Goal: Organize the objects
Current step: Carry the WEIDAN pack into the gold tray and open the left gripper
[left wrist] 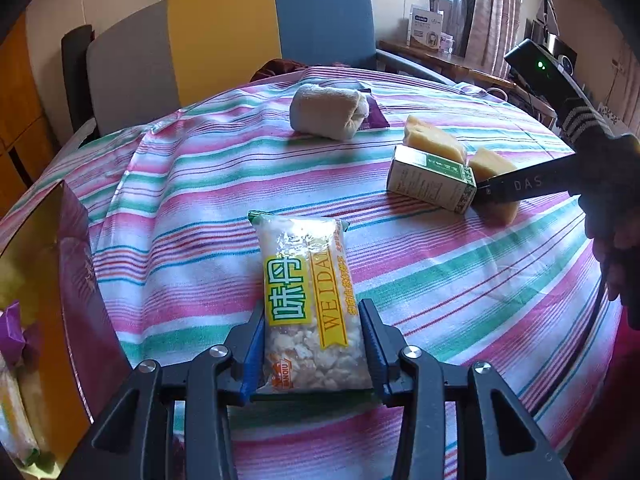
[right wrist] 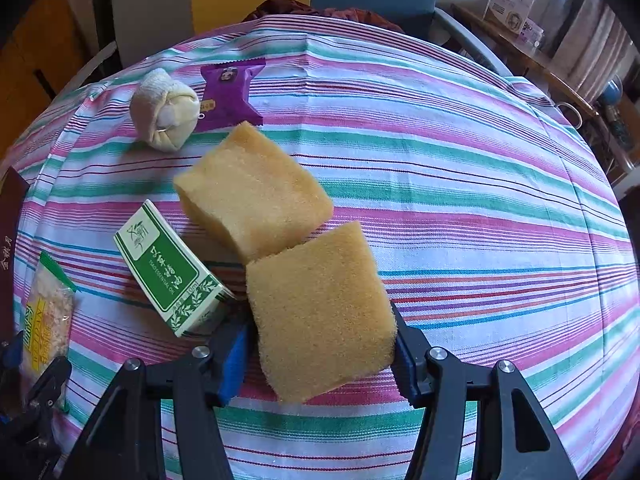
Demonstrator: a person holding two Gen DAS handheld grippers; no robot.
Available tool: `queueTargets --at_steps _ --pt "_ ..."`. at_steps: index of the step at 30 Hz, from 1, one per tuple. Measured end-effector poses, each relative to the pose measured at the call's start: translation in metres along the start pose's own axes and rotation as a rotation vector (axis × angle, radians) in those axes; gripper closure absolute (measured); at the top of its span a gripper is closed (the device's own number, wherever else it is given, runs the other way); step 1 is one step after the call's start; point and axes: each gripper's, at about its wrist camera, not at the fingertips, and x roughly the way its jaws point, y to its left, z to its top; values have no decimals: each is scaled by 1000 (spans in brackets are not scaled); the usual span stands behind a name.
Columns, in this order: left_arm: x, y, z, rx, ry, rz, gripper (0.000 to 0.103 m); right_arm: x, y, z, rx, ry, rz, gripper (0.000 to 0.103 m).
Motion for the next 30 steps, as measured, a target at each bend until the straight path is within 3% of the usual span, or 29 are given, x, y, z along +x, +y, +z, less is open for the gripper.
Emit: queueTargets --at_steps 12,30 --pt "-59 -2 11 -13 -115 -38 60 0 -2 -1 -16 -17 -5 42" --pt "-101 38 8 -126 -160 -31 60 0 -1 -4 -24 -35 -15 42"
